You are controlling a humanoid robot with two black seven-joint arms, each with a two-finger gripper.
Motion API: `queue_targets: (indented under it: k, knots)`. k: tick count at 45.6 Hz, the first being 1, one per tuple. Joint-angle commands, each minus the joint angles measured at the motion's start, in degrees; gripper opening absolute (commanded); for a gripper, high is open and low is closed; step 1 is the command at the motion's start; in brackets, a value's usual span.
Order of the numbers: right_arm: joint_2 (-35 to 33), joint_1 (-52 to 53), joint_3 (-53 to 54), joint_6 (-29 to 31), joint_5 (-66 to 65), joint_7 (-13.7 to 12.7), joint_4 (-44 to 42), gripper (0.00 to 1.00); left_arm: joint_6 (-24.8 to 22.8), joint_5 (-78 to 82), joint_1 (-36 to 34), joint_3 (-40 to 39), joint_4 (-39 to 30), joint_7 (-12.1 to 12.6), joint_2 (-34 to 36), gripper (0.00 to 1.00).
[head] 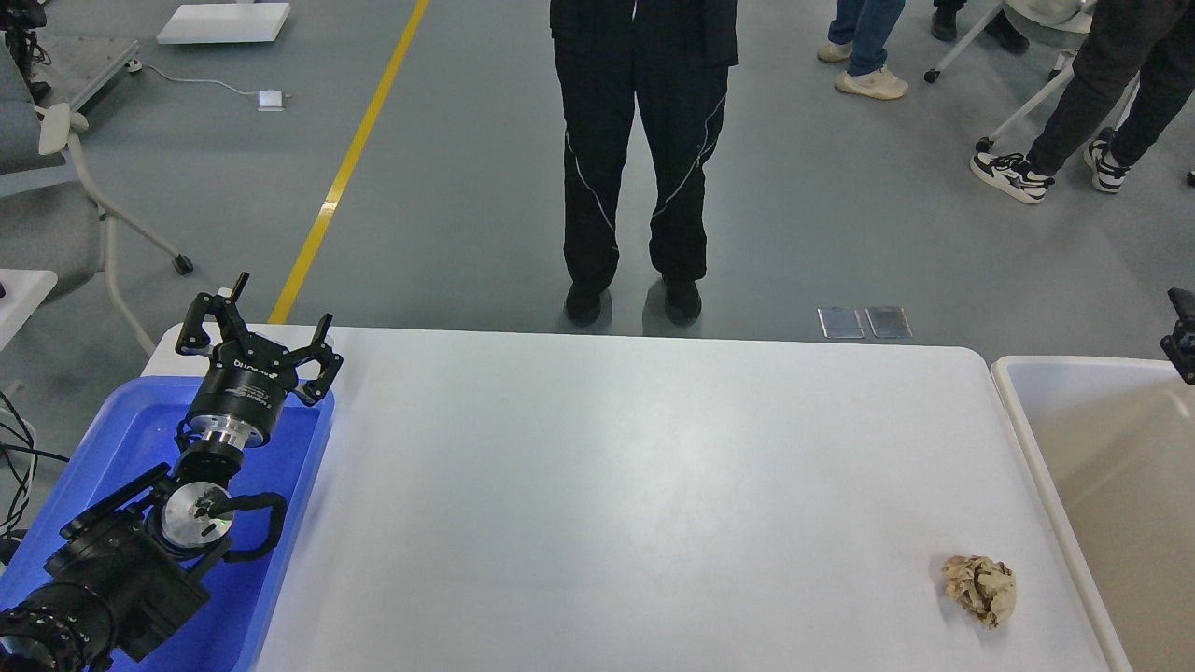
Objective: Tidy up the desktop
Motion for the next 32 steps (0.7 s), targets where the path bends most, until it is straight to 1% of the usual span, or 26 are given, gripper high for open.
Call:
queue_targets:
  k: [1,21,25,28,32]
  knots:
    - [-0.1,-0.1,0.0,0.0,0.0,0.0,-0.2,1.0,0.0,0.0,0.0,0.0,0.0,0.0,0.0,1.0]
    - [-0.6,-0.8,-0.2,0.4,0.0,0.1,0.9,1.0,0.0,0.0,0.0,0.0,0.1,0.0,0.0,1.0]
    - [-0.7,-0.8,-0.3,1.3,0.0,0.3,0.8,1.0,0.0,0.0,0.0,0.0,0.0,0.0,0.0,1.0]
    - [-1.5,0.1,-0.6,2.5,-0.1,0.3,0.4,1.0,0.0,0.0,0.0,0.0,0.0,0.0,0.0,1.0]
    - [-3.9,1.0,-2.3,2.6,-1.4,0.3,0.8,1.0,0.0,0.0,0.0,0.0,0.0,0.0,0.0,1.0]
